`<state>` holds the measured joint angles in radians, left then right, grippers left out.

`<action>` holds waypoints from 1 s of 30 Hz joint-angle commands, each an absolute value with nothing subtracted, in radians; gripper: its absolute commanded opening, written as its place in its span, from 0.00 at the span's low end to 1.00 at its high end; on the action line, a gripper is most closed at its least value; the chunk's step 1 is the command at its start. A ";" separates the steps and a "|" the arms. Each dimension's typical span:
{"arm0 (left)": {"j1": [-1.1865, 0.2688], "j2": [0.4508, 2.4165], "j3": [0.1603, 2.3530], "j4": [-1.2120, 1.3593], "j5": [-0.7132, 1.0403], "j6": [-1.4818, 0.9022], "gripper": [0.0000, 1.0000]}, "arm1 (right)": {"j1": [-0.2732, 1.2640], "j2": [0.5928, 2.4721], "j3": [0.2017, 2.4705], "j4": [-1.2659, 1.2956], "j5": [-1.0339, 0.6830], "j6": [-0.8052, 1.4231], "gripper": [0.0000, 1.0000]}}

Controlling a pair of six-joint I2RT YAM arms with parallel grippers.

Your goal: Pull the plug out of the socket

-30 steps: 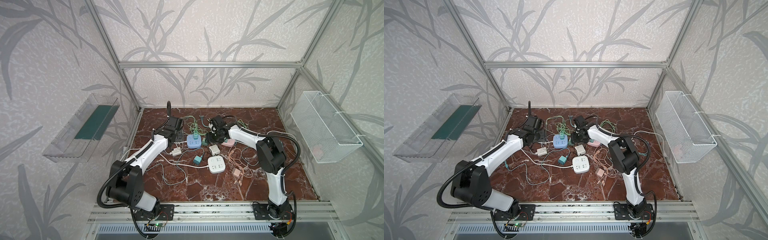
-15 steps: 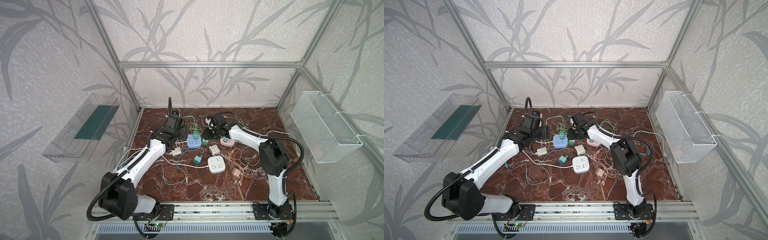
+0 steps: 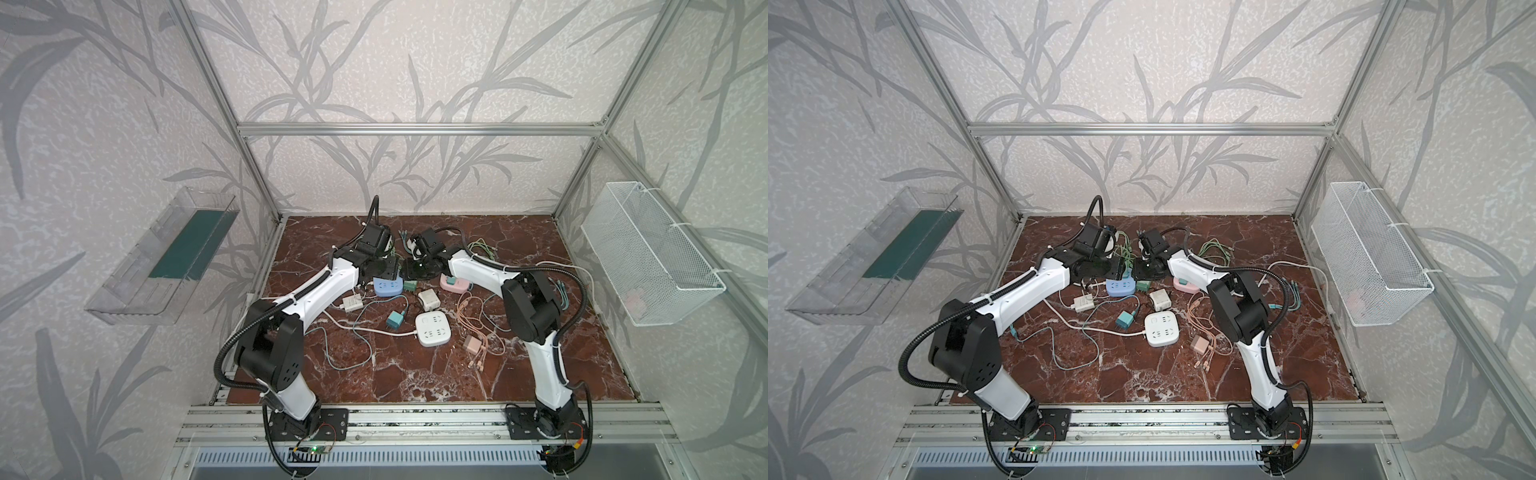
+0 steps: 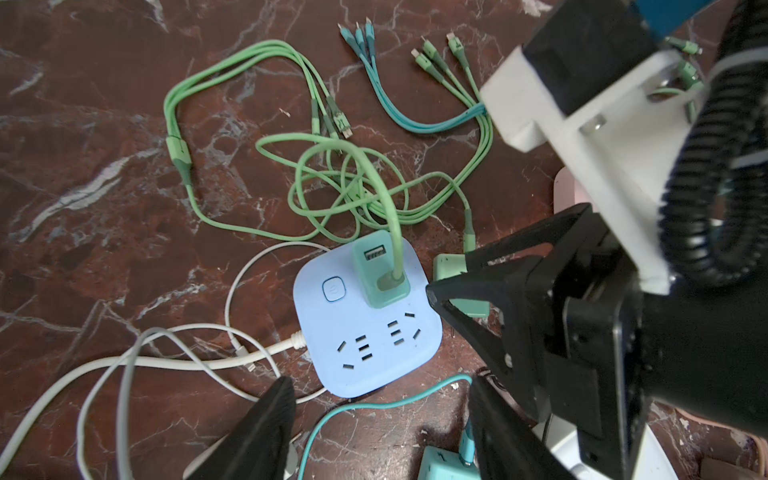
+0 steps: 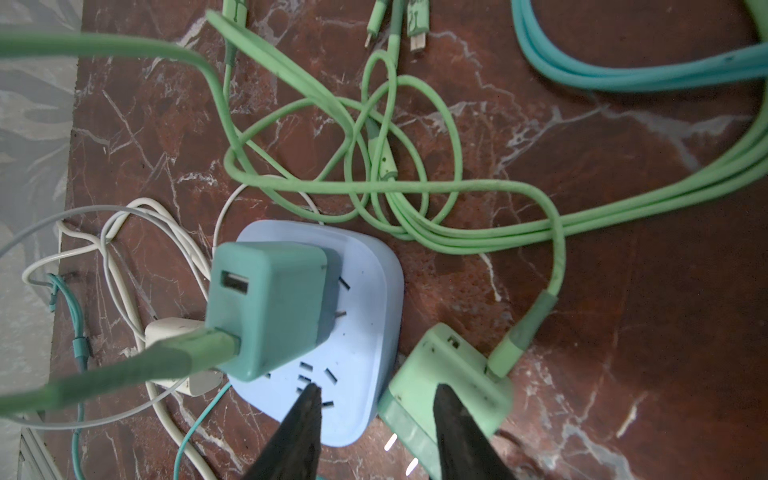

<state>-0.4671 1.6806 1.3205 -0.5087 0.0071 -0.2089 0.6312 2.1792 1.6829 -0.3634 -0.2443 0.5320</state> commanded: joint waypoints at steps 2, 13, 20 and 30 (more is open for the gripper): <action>-0.473 1.747 1.400 -0.590 0.019 -0.209 0.65 | 0.630 2.205 1.716 -0.362 -0.242 0.552 0.44; -0.473 1.920 1.558 -0.699 -0.006 -0.247 0.56 | 0.598 2.229 1.681 -0.275 -0.348 0.592 0.40; -0.474 1.973 1.603 -0.734 -0.019 -0.263 0.52 | 0.581 2.229 1.642 -0.220 -0.385 0.617 0.37; -0.471 2.039 1.661 -0.753 -0.041 -0.290 0.48 | 0.576 2.238 1.611 -0.158 -0.407 0.668 0.36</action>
<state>-0.4706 2.0132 1.6173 -0.7044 -0.0196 -0.2729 0.5804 2.2147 1.6318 -0.2005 -0.3882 0.6315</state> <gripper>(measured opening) 0.479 0.360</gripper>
